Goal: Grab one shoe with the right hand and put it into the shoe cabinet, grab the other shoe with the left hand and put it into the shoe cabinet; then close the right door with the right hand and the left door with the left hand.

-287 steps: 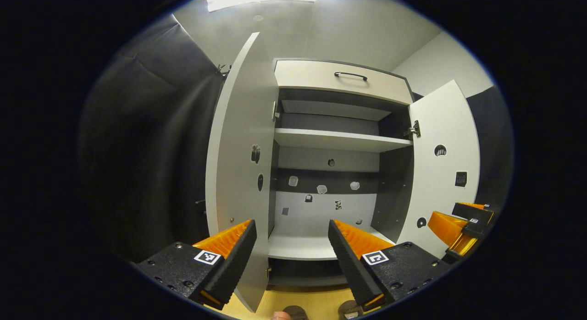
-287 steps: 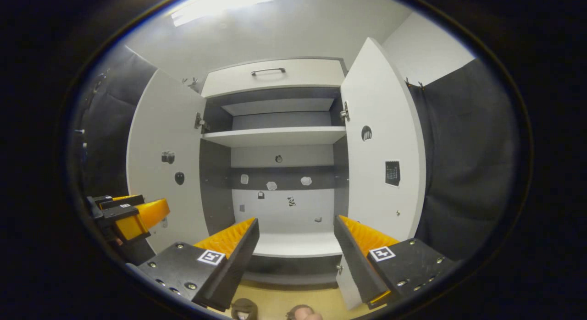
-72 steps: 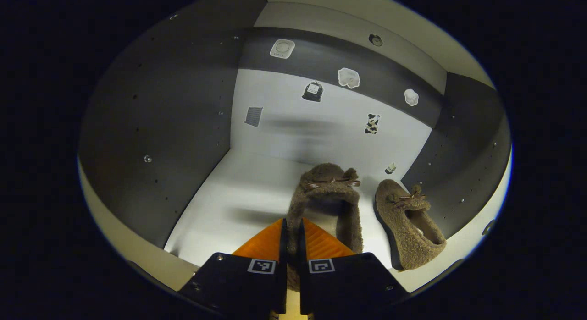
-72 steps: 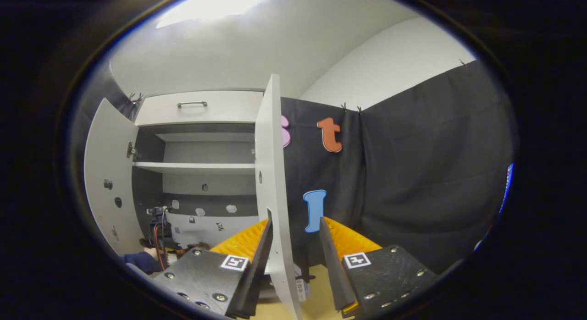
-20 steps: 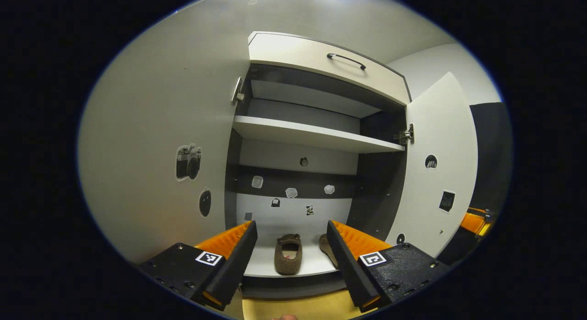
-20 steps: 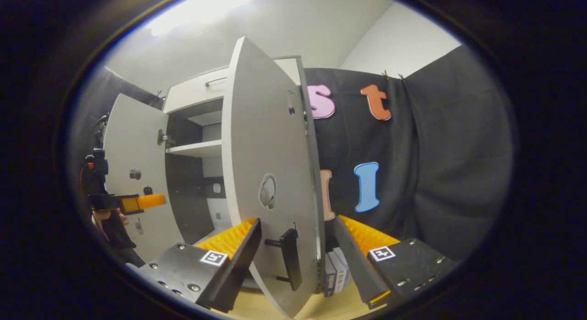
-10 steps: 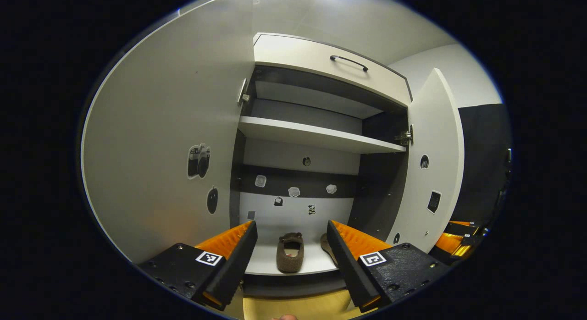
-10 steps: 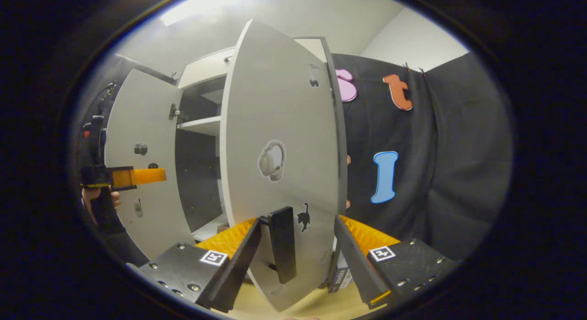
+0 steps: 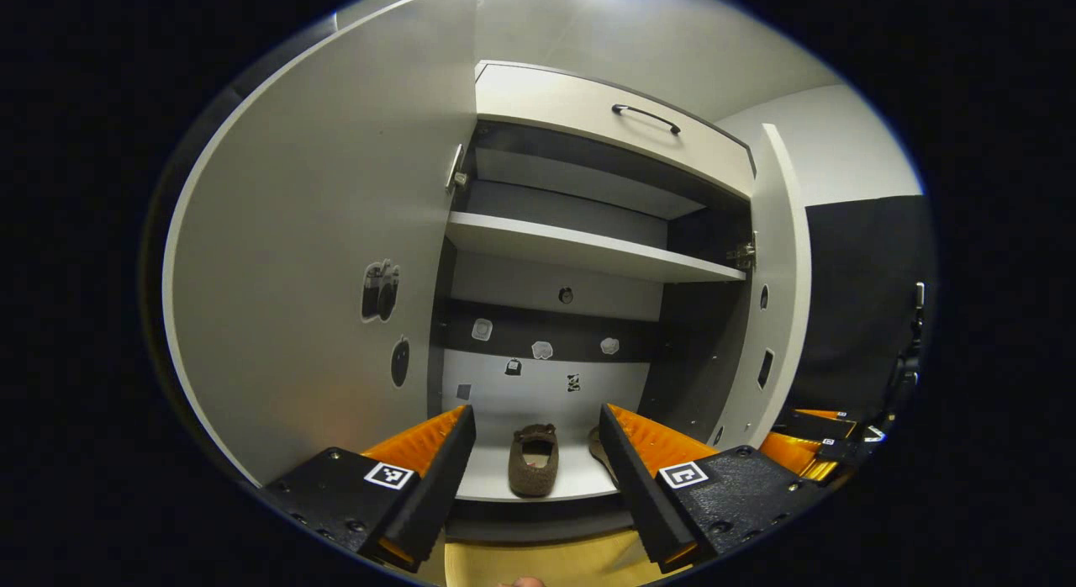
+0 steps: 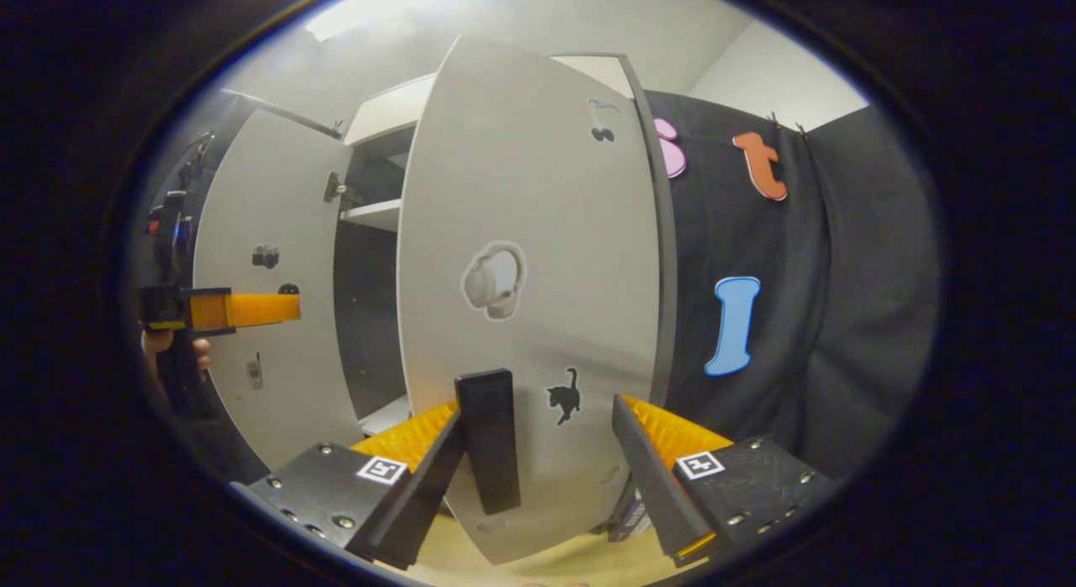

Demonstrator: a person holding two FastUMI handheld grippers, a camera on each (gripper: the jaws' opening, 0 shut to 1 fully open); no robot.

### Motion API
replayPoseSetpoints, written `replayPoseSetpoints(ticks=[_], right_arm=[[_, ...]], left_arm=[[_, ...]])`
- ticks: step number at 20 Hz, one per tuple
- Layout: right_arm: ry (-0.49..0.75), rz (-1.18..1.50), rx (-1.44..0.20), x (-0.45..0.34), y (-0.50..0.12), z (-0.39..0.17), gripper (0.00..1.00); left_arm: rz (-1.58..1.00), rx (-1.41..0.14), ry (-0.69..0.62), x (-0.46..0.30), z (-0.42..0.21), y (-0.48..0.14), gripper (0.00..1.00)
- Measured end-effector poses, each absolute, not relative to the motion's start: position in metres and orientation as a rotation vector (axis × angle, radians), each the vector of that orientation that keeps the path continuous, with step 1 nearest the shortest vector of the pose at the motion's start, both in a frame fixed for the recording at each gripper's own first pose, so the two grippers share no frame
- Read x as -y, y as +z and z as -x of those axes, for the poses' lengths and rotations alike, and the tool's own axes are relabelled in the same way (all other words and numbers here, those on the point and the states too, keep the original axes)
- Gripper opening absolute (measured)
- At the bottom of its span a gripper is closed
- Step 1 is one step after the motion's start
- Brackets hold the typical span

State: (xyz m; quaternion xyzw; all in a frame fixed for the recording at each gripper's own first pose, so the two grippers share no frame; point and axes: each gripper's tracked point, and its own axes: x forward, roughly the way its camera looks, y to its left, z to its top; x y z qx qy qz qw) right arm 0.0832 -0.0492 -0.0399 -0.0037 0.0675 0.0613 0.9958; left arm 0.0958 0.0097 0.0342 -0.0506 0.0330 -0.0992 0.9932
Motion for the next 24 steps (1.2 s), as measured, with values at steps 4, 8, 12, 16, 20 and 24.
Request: replayPoseSetpoints(ticks=[4, 8, 12, 16, 20, 24], right_arm=[[0.154, -0.005, -0.132, 0.035, -0.043, -0.096, 0.98], [0.176, -0.015, -0.135, 0.019, -0.045, -0.112, 1.0], [0.174, -0.006, -0.134, 0.008, -0.049, -0.128, 1.0], [0.173, -0.022, -0.137, -0.002, -0.053, -0.142, 1.0], [0.167, -0.03, -0.137, -0.011, -0.057, -0.154, 1.0], [0.163, -0.046, -0.142, -0.018, -0.06, -0.167, 1.0]], left_arm=[[0.112, -0.059, -0.2, -0.011, -0.087, 0.038, 0.9], [0.125, -0.055, -0.193, -0.013, -0.073, 0.042, 0.9], [0.125, -0.044, -0.19, -0.016, -0.05, 0.049, 0.89], [0.127, -0.026, -0.164, -0.024, -0.031, 0.056, 0.93], [0.132, -0.02, -0.111, -0.048, -0.005, 0.06, 0.88], [0.157, -0.027, -0.08, -0.069, 0.015, 0.061, 0.91]])
